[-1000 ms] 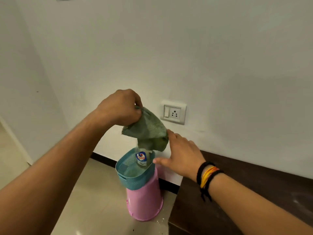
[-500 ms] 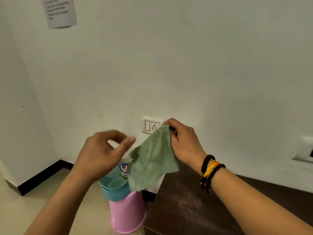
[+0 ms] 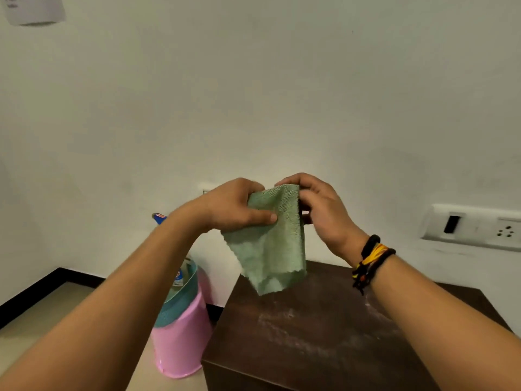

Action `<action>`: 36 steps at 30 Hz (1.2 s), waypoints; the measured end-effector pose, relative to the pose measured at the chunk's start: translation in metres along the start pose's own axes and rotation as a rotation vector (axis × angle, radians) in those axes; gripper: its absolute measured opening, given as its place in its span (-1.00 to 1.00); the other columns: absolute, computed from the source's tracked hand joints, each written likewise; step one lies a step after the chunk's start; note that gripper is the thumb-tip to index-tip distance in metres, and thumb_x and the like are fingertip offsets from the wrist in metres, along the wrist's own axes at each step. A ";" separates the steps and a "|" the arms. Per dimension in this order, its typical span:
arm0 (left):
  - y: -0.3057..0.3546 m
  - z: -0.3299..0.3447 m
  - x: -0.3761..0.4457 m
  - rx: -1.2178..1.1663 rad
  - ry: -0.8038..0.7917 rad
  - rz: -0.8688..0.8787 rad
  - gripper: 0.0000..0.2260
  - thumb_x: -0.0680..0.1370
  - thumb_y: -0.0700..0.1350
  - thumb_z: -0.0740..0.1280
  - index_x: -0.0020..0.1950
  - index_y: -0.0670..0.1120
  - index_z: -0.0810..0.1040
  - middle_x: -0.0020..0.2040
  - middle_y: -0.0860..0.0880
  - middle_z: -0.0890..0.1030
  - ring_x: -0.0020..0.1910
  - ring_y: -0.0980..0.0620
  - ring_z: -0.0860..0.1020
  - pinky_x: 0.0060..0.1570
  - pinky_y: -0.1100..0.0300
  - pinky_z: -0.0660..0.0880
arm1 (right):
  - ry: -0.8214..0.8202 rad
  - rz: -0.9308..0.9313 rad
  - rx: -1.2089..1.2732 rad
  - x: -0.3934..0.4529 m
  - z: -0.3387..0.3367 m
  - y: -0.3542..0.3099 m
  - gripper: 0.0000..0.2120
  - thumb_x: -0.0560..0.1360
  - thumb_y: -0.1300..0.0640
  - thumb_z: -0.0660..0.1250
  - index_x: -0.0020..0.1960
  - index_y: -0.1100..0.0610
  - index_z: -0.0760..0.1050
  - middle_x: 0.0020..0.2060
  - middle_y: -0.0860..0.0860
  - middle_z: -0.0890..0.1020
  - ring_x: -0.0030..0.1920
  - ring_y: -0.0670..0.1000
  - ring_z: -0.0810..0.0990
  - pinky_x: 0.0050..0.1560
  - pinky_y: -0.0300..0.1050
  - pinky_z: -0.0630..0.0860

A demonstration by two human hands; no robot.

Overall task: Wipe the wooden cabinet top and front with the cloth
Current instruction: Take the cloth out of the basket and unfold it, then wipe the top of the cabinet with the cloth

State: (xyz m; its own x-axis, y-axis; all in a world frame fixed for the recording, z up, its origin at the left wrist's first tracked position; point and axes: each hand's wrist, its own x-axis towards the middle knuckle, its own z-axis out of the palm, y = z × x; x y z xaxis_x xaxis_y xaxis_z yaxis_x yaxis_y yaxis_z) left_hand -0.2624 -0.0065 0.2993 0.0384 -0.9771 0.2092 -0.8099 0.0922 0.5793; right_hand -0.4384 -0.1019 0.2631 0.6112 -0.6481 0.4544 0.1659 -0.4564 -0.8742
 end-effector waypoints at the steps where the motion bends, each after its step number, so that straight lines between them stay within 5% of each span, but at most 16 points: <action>1: 0.007 0.001 0.006 0.075 0.006 0.019 -0.75 0.45 0.08 0.52 -0.15 -0.07 0.59 -0.31 0.00 0.61 -0.32 0.04 0.57 -0.31 0.10 0.50 | 0.003 0.037 0.074 -0.003 -0.007 0.000 -0.73 0.58 0.14 0.13 0.06 0.22 0.57 -0.13 0.01 0.64 -0.13 -0.03 0.60 -0.17 -0.09 0.53; 4: 0.023 0.005 0.019 0.166 0.018 0.037 -0.72 0.47 0.07 0.52 -0.15 -0.12 0.56 -0.30 -0.04 0.59 -0.33 0.00 0.54 -0.31 0.09 0.47 | -0.032 0.052 0.122 -0.010 -0.022 0.008 -0.64 0.56 -0.12 0.20 0.09 0.13 0.57 -0.08 0.01 0.66 -0.08 0.02 0.63 -0.10 -0.04 0.60; 7: 0.025 0.010 0.020 0.153 0.006 0.021 -0.73 0.45 0.07 0.54 -0.19 -0.07 0.54 -0.33 0.00 0.58 -0.35 0.04 0.53 -0.36 0.16 0.44 | -0.075 -0.033 -0.100 -0.013 -0.031 0.018 -0.74 0.53 0.08 0.45 0.16 0.16 0.56 0.02 0.05 0.69 0.07 0.02 0.67 0.10 -0.03 0.61; 12: -0.011 0.037 0.010 0.030 -0.273 -0.105 -0.88 0.46 -0.01 0.55 -0.09 0.15 0.66 -0.21 0.13 0.71 -0.22 0.16 0.66 -0.21 0.19 0.56 | -0.210 0.053 -0.382 -0.019 -0.040 0.045 -0.87 0.52 0.29 0.44 -0.02 0.07 0.62 -0.08 0.02 0.70 0.01 0.00 0.68 0.15 0.03 0.58; 15: -0.020 0.047 0.018 0.109 -0.016 -0.075 -0.87 0.48 -0.08 0.52 -0.23 0.15 0.70 -0.39 0.15 0.64 -0.38 0.21 0.56 -0.26 0.20 0.44 | -0.092 0.059 -0.395 -0.012 -0.037 0.059 -0.75 0.51 0.33 0.41 -0.06 -0.04 0.66 -0.11 -0.08 0.71 0.01 -0.01 0.68 0.16 0.09 0.59; 18: -0.011 0.048 0.014 0.338 0.254 0.032 -0.80 0.46 -0.14 0.43 -0.04 0.14 0.74 -0.32 0.13 0.67 -0.32 0.15 0.58 -0.30 0.20 0.47 | -0.011 0.031 -0.279 -0.003 -0.037 0.064 -0.66 0.52 0.42 0.34 -0.05 0.00 0.70 -0.09 -0.07 0.74 0.01 -0.03 0.70 0.10 -0.07 0.63; 21: -0.028 0.073 -0.011 0.549 0.119 0.089 -0.84 0.45 -0.06 0.36 -0.04 0.14 0.67 -0.32 0.09 0.63 -0.30 0.05 0.56 -0.26 0.12 0.53 | -0.165 0.037 -0.382 -0.015 -0.031 0.089 -0.59 0.45 0.46 0.28 -0.01 0.02 0.71 -0.02 -0.05 0.75 0.04 -0.04 0.69 0.15 -0.08 0.60; 25: -0.074 0.134 -0.051 0.518 -0.429 -0.075 -0.74 0.52 0.17 0.35 0.15 0.13 0.62 -0.02 0.16 0.66 -0.07 0.16 0.58 -0.02 0.18 0.53 | -0.783 0.209 -0.825 -0.057 -0.023 0.145 -0.46 0.49 0.41 0.14 0.26 -0.04 0.63 0.05 -0.09 0.68 -0.01 -0.04 0.64 0.03 -0.25 0.52; 28: -0.098 0.173 -0.058 0.343 -0.204 -0.068 -0.67 0.60 0.20 0.23 0.23 0.09 0.63 0.13 0.16 0.67 0.08 0.21 0.60 0.14 0.11 0.57 | -0.702 0.273 -0.869 -0.069 -0.029 0.156 -0.51 0.59 0.31 0.11 0.37 -0.10 0.51 0.33 -0.01 0.57 0.11 -0.02 0.59 0.12 -0.11 0.49; 30: -0.103 0.203 -0.050 0.398 -0.123 -0.067 -0.61 0.64 0.19 0.13 0.36 0.07 0.53 0.32 0.08 0.58 0.27 0.11 0.52 0.30 0.03 0.47 | -0.623 0.206 -1.000 -0.070 -0.036 0.163 -0.61 0.66 0.13 0.11 0.44 -0.12 0.42 0.44 -0.03 0.47 0.34 0.04 0.47 0.32 0.04 0.41; 32: -0.105 0.235 -0.038 0.475 -0.169 -0.110 -0.50 0.66 0.24 0.02 0.56 0.09 0.27 0.57 0.07 0.30 0.53 0.03 0.26 0.51 -0.03 0.22 | -0.667 0.199 -1.194 -0.079 -0.039 0.171 -0.57 0.68 -0.07 0.06 0.54 -0.10 0.26 0.56 -0.01 0.29 0.50 0.12 0.29 0.44 0.14 0.28; 36: -0.130 0.252 0.015 0.539 -0.186 -0.211 -0.44 0.65 0.26 -0.09 0.64 0.17 -0.08 0.66 0.07 -0.06 0.63 -0.01 -0.12 0.57 -0.16 -0.17 | -0.668 0.333 -1.286 -0.093 -0.038 0.199 -0.40 0.66 -0.25 -0.09 0.64 -0.06 -0.03 0.65 0.03 0.01 0.61 0.14 0.03 0.52 0.17 0.12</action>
State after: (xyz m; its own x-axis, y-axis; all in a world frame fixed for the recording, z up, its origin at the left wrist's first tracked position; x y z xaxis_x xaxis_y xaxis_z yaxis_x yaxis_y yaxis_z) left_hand -0.3041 -0.0817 0.0292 0.1670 -0.9853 -0.0356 -0.9801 -0.1698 0.1026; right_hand -0.4913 -0.1555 0.0533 0.7755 -0.5978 -0.2032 -0.6123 -0.7905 -0.0112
